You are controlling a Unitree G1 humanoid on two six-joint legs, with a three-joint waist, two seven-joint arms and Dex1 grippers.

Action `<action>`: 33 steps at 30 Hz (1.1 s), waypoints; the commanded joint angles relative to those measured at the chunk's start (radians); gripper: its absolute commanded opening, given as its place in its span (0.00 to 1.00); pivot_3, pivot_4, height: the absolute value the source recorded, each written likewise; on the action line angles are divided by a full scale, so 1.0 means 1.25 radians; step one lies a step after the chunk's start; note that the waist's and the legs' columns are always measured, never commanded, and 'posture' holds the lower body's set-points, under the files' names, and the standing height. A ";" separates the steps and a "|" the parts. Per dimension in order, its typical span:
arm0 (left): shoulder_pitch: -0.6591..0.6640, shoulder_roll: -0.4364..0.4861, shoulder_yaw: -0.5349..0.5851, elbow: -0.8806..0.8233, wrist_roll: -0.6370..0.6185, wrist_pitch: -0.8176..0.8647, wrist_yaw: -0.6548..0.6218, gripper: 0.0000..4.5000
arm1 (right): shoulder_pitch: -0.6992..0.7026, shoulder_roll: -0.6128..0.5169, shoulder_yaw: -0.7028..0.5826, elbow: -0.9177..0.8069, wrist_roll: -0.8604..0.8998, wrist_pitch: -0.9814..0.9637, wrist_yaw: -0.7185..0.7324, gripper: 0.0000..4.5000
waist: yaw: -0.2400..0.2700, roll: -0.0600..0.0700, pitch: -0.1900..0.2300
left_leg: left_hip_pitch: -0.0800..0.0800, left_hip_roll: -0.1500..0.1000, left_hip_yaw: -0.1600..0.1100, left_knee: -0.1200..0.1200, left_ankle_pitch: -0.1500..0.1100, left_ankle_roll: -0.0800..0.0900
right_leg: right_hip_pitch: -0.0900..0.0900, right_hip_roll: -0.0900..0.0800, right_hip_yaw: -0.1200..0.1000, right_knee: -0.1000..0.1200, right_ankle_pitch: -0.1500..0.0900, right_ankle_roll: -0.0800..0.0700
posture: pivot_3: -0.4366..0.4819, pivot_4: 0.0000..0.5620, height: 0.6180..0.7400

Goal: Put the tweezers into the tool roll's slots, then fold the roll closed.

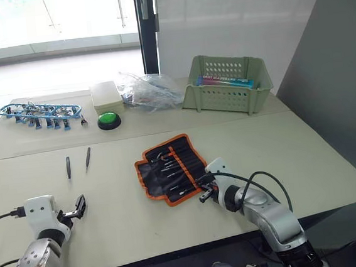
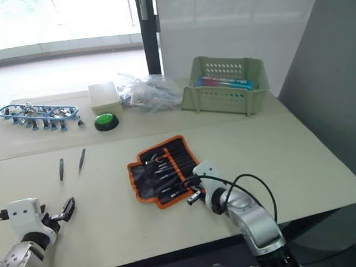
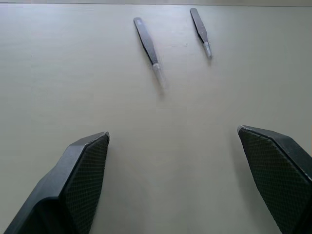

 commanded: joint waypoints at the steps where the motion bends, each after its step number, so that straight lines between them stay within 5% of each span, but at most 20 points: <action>1: -0.075 0.027 -0.024 0.090 0.027 -0.016 0.023 0.99 | 0.035 -0.005 0.027 0.074 -0.019 0.041 -0.016 0.00 | 0.001 0.000 0.000 | 0.000 0.000 0.000 0.000 0.000 0.000 | 0.000 0.000 0.000 0.001 0.000 0.000 | 0.48 0.27 0.97; 18: -0.219 0.042 -0.022 0.322 0.014 -0.028 0.067 0.99 | 0.050 0.001 0.014 0.051 -0.015 0.051 -0.042 0.00 | 0.002 0.006 -0.002 | 0.011 -0.001 0.000 -0.003 -0.003 -0.006 | 0.010 -0.001 0.000 0.000 0.000 0.000 | 0.48 0.27 0.97; 31: -0.249 0.040 -0.077 0.364 0.019 -0.041 0.025 0.05 | 0.057 0.002 0.015 0.042 -0.010 0.053 -0.050 0.00 | 0.009 0.008 -0.003 | 0.012 -0.003 0.000 -0.002 -0.004 -0.007 | 0.010 -0.003 0.000 -0.003 -0.001 0.000 | 0.48 0.27 0.97; 33: -0.247 0.039 -0.083 0.359 0.019 -0.044 0.020 0.01 | 0.060 0.001 0.015 0.039 -0.009 0.054 -0.051 0.00 | 0.010 0.009 -0.003 | 0.012 -0.003 0.000 -0.002 -0.004 -0.007 | 0.010 -0.003 0.000 -0.004 -0.001 0.000 | 0.48 0.27 0.97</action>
